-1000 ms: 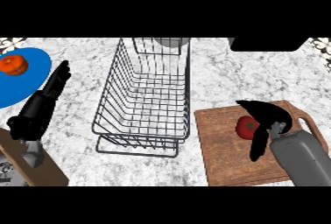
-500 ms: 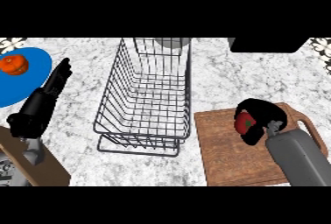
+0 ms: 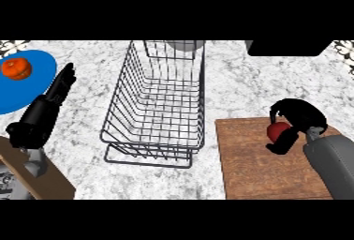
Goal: Pick the tomato from the cutting board and place it in the basket
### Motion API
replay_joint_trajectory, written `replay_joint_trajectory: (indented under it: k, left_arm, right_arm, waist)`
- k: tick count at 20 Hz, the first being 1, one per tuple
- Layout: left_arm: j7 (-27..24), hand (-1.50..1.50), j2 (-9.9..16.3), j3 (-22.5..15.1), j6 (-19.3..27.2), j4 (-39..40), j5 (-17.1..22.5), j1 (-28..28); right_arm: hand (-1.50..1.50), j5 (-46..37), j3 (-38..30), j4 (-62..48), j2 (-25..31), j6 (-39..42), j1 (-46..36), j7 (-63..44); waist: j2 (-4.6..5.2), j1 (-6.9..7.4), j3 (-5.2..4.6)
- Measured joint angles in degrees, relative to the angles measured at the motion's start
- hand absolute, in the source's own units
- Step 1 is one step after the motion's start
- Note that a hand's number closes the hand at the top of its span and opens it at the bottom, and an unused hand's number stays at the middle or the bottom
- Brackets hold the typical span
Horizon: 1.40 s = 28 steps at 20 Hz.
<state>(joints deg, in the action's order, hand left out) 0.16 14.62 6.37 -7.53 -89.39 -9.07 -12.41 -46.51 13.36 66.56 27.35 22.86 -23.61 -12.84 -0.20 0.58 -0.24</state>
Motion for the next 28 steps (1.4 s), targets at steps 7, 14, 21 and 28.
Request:
replay_joint_trajectory:
  k: [7, 14, 21, 28]
  left_arm:
    - [-0.76, 0.0, 0.51, 1.13, -1.08, 0.48, 0.29, 0.39]
    - [-0.64, 0.0, 0.95, 2.15, -1.52, 0.16, 0.36, 1.26]
    - [-0.82, 0.0, -0.02, 1.74, -0.86, 0.01, -0.61, 1.47]
    - [0.09, 0.0, -0.53, 1.5, -1.02, -0.46, -1.02, 0.94]
  right_arm:
    - [1.5, -5.19, -3.06, -4.61, 2.2, -12.34, -1.67, 5.96]
    - [1.5, 2.44, -12.32, 3.54, 0.18, -19.11, -5.36, 7.52]
    - [1.5, 17.34, -20.32, 15.86, -3.03, -14.14, -12.7, 5.68]
    - [1.5, 25.65, -20.49, 24.47, -5.28, -6.36, -24.6, -7.07]
  waist:
    - [0.12, -0.17, 0.08]
    - [-0.22, -1.23, 0.23]
    - [-0.38, -1.52, 0.2]
    - [-0.17, -0.73, 0.17]
